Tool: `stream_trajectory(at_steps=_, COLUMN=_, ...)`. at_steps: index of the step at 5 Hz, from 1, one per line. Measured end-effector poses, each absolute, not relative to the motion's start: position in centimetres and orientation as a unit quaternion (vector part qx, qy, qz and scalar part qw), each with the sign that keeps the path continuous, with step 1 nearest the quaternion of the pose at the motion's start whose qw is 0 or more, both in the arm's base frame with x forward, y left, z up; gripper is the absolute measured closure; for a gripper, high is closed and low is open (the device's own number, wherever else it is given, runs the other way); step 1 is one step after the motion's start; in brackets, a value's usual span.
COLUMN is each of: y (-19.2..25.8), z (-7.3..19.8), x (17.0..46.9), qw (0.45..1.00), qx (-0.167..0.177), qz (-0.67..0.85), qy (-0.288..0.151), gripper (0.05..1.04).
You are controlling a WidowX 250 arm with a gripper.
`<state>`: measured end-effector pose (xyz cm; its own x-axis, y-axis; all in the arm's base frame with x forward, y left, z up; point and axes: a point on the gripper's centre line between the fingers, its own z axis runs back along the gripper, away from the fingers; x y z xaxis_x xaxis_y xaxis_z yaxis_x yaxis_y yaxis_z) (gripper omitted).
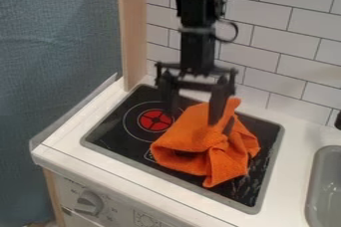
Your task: Unfold the cloth from right to the left
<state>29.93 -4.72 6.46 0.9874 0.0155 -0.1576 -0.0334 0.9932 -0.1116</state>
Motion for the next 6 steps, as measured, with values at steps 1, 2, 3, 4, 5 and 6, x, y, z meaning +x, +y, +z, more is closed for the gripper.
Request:
stream_trajectory(at_steps=1, y=-5.7, z=6.1, x=30.3, qw=0.998, qx=-0.045, qz=0.005, qy=0.047, gripper=0.083)
stream_trajectory(at_steps=2, y=-6.0, z=5.5, x=30.7, qw=0.999, qx=-0.034, qz=0.000, qy=0.022, gripper=0.083)
stream_trajectory(at_steps=3, y=-6.7, z=5.0, x=31.2, qw=0.998, qx=-0.055, qz=-0.024, qy=-0.008, gripper=0.083)
stream_trajectory(at_steps=4, y=-6.7, z=5.0, x=32.0, qw=0.998, qx=-0.050, qz=-0.028, qy=-0.035, gripper=0.083)
stream_trajectory(at_steps=5, y=-7.4, z=5.3, x=33.1, qw=0.998, qx=-0.033, qz=-0.033, qy=-0.049, gripper=0.083)
stream_trajectory(at_steps=6, y=-7.8, z=4.2, x=33.6, qw=0.998, qx=-0.039, qz=-0.041, qy=-0.033, gripper=0.083)
